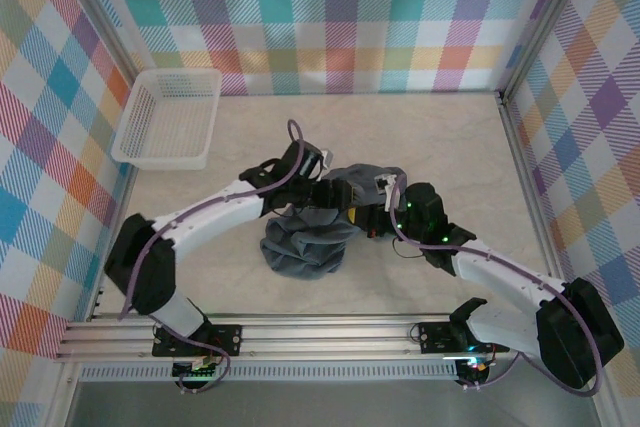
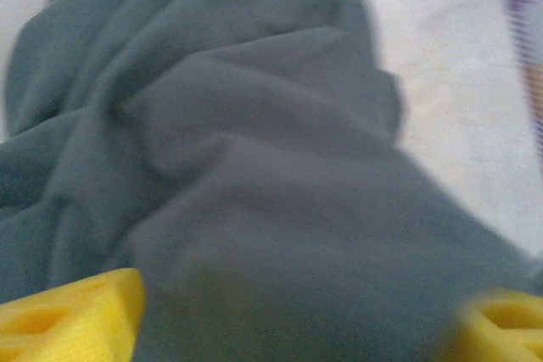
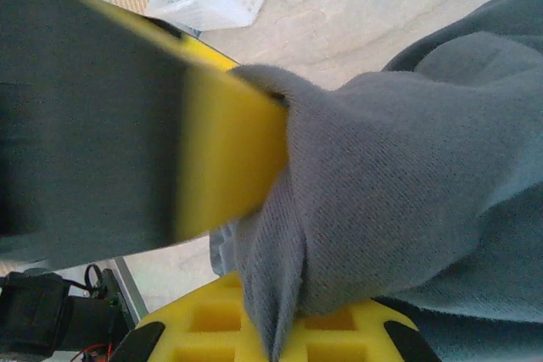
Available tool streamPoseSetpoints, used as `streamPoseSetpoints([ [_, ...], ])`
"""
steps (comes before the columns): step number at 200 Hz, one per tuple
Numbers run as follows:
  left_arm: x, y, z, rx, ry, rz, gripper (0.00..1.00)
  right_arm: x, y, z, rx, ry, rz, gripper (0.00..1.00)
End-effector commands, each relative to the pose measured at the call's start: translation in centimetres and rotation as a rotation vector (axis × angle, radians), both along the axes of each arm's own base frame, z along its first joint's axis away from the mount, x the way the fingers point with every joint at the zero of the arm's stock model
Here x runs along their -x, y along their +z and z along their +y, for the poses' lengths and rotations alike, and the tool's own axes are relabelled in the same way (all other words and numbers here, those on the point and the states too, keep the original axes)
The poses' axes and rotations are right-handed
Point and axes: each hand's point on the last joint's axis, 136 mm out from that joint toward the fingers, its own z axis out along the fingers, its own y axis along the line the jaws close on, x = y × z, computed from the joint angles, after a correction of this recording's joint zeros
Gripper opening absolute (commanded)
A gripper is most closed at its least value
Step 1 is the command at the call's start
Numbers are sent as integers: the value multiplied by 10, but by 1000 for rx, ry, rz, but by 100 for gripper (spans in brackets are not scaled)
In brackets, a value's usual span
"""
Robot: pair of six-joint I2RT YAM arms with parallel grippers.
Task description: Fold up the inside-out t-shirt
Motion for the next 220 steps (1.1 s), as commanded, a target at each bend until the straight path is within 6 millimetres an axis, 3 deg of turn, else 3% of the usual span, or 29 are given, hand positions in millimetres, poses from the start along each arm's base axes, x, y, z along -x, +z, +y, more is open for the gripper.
streamPoseSetpoints([
  [1, -27, 9, 21, -20, 132, -31, 58, 3, 21, 3, -14, 39, -56, 0],
  [5, -30, 14, 21, 10, 134, -33, 48, 3, 19, 1, -8, 33, -55, 0],
  [16, -31, 35, 10, 141, 73, -31, 0, 2, 13, -5, 16, 3, -63, 0],
  [39, -14, 106, -31, 519, -186, -22, 0, -2, -27, -20, 132, -61, -18, 0],
  [49, -6, 127, -37, 613, -236, -4, 0, -2, -49, -27, 214, -75, 34, 8],
  [62, 4, 138, -37, 649, -275, 41, 0, 1, -72, -34, 306, -76, 97, 12],
  [76, 11, 135, -30, 623, -293, 69, 0, 2, -79, -41, 364, -87, 122, 21],
  [96, 14, 112, -18, 529, -271, 138, 0, 0, -56, -47, 371, -104, 60, 42],
  [117, 13, 96, -11, 477, -226, 200, 0, 2, -13, -54, 351, -118, -55, 53],
  [144, 2, 96, -15, 482, -185, 212, 0, 19, 35, -47, 251, -61, -176, 55],
  [166, -8, 93, -17, 480, -142, 229, 0, 29, 66, -30, 174, -52, -151, 52],
  [186, -17, 87, -17, 478, -86, 247, 0, 24, 72, -16, 180, -155, 68, 51],
  [201, -20, 85, -18, 478, -61, 263, 0, 15, 63, -9, 213, -265, 232, 55],
  [220, -21, 85, -22, 483, -58, 283, 0, 0, 59, 0, 272, -344, 216, 64],
])
